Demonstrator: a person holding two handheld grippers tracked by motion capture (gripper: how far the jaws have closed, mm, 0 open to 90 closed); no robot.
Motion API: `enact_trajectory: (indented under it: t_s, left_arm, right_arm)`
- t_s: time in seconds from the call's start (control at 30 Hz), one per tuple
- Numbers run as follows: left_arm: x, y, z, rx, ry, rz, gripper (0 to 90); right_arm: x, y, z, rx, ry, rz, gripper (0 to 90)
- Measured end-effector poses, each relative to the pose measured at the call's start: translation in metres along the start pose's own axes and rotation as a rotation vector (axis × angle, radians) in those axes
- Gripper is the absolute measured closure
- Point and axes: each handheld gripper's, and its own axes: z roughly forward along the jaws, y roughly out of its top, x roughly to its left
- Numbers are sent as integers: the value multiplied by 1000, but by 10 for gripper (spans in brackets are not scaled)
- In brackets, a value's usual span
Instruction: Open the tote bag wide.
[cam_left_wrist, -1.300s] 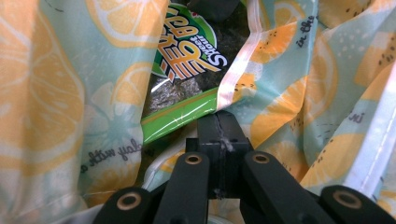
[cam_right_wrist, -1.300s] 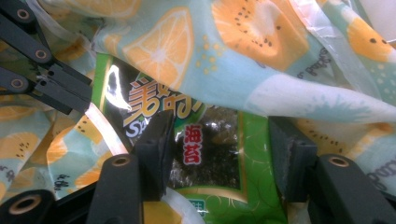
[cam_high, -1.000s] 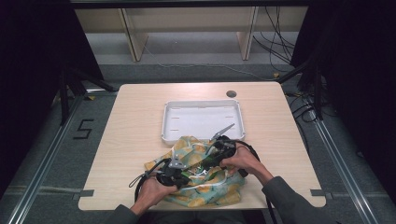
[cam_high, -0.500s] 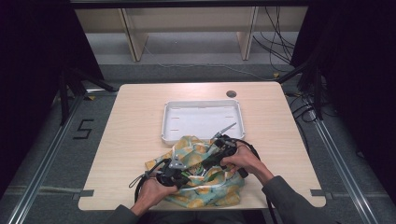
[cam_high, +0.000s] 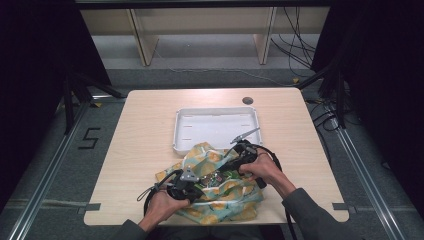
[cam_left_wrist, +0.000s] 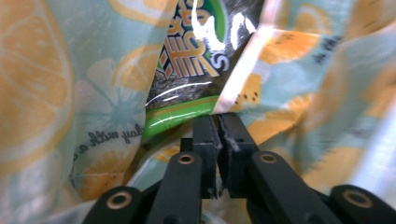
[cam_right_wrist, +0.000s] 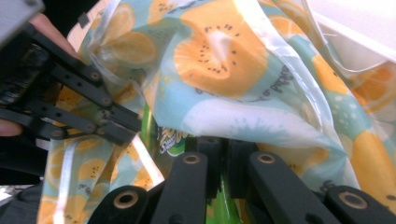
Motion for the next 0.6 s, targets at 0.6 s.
enact_trajectory:
  t_s: [0.6]
  left_arm:
    - [3,33,-16,-61,188,58,515]
  right_arm:
    - [6,2,-2,2,-21,-30,890]
